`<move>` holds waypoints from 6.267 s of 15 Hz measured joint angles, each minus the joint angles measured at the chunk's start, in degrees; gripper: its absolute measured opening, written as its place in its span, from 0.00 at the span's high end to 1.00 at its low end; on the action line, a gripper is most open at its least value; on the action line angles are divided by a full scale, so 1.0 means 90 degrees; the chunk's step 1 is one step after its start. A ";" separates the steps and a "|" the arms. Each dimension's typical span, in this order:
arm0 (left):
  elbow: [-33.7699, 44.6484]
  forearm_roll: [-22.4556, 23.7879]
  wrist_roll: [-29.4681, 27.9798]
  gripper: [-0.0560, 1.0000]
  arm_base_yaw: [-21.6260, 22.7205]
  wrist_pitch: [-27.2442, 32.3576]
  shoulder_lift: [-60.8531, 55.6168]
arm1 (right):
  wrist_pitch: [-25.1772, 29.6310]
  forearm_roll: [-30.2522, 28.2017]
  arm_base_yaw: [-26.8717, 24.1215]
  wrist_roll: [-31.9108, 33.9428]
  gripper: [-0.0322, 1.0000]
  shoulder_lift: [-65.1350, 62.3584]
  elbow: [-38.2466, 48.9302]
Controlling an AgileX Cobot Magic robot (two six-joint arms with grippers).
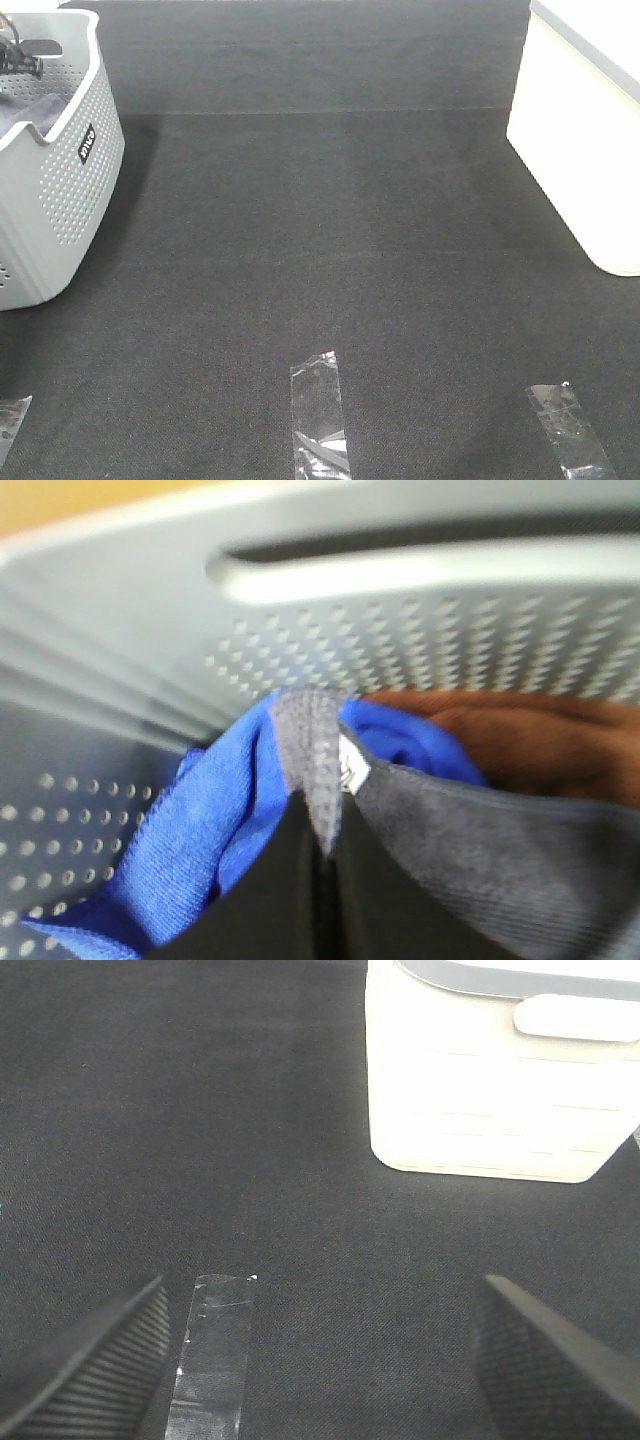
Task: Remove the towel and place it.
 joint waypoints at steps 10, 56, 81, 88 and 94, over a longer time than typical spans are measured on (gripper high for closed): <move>0.0000 -0.2082 0.2069 0.95 -0.1152 0.0083 -0.2597 | 0.0000 0.0000 0.0000 0.0000 0.22 0.0000 0.0000; -0.0006 -0.6392 0.5017 0.95 -0.4316 0.2687 -0.3323 | 0.0115 1.0504 0.0789 -1.3178 0.62 1.1727 -0.1547; -0.0076 -0.0573 -0.0159 0.95 -0.3431 -0.3877 -0.2120 | -0.1872 0.1623 0.0815 -0.0840 0.97 1.1669 -0.9607; -0.0108 -0.0204 -0.0153 0.95 -0.2578 -0.7767 -0.1725 | -0.5176 0.1744 0.0987 -0.1006 0.97 1.2255 -1.0651; -0.0115 -0.0197 -0.0153 0.95 -0.2400 -0.6201 -0.1089 | -0.4367 0.1738 0.1012 -0.1006 0.97 1.2872 -1.0644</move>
